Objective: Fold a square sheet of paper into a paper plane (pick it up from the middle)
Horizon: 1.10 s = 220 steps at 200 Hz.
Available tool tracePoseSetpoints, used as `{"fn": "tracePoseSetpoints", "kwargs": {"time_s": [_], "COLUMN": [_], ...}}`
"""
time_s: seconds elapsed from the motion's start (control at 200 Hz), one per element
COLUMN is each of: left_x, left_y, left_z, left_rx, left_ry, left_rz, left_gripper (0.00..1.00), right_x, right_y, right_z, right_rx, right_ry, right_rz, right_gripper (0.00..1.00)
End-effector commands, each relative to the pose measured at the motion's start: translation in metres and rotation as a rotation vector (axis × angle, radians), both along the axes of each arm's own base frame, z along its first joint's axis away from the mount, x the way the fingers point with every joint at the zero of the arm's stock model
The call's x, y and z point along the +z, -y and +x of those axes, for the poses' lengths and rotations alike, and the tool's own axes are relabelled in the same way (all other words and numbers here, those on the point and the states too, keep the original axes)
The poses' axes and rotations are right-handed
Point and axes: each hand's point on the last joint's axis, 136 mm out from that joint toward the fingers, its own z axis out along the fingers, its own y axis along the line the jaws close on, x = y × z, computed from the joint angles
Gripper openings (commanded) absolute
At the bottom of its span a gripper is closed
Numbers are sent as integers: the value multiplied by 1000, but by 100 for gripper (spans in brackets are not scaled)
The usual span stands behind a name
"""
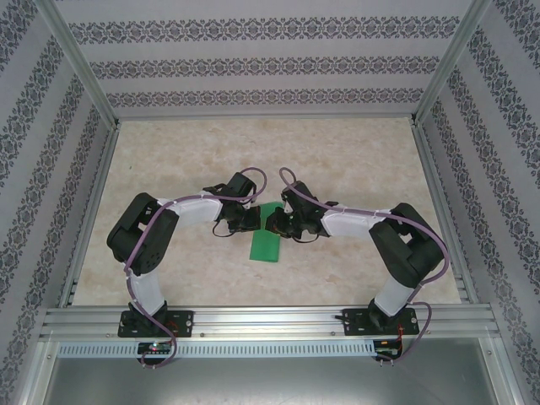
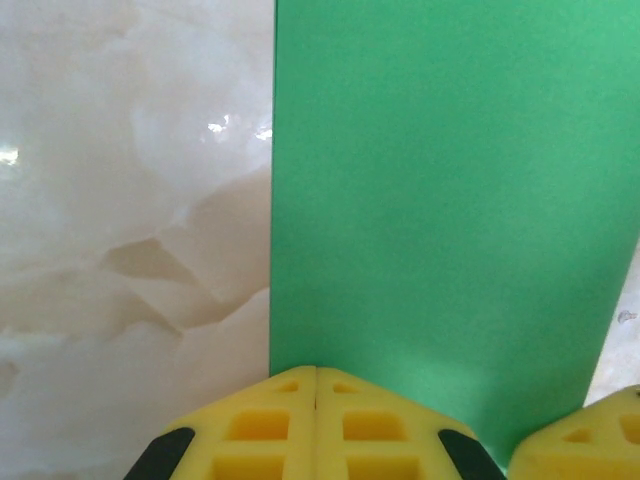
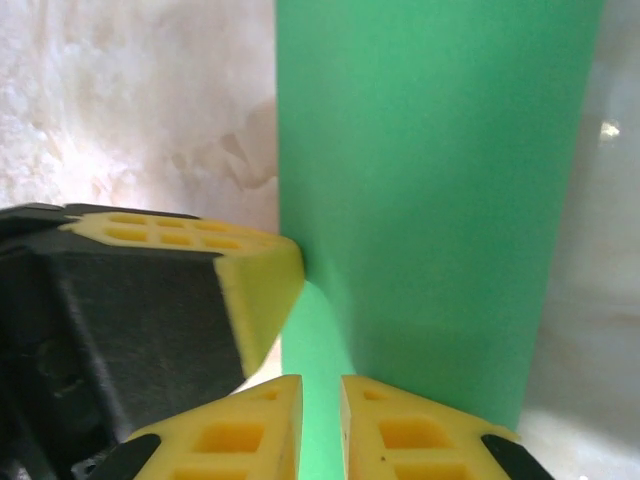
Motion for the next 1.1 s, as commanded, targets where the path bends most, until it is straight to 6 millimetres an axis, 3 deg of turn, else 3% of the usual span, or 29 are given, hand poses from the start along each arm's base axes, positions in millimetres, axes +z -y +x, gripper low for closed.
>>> {"fn": "tracePoseSetpoints", "kwargs": {"time_s": [0.0, 0.42, 0.51, 0.689, 0.779, 0.894, 1.094], "left_x": [-17, -19, -19, -19, -19, -18, -18], "left_y": [-7, -8, -9, -9, -9, -8, -8], "left_z": [-7, -8, -9, -9, -9, -8, -9], "left_rx": [-22, -24, -25, -25, -24, -24, -27], "left_ry": [-19, -26, -27, -27, -28, -25, -26], "left_rz": [77, 85, 86, 85, 85, 82, 85], "left_gripper": [0, 0, 0, 0, 0, 0, 0], "right_x": [-4, -50, -39, 5, 11, -2, -39], "right_y": [1, 27, 27, 14, 5, 0, 13], "right_z": [2, -18, -16, -14, -19, -28, -42], "right_rx": [4, 20, 22, 50, 74, 93, 67], "right_ry": [9, -74, -51, 25, 23, -10, -74], "right_rz": [25, -57, -51, 23, 57, 51, 9], "right_gripper": [18, 21, 22, 24, 24, 24, 24]}}
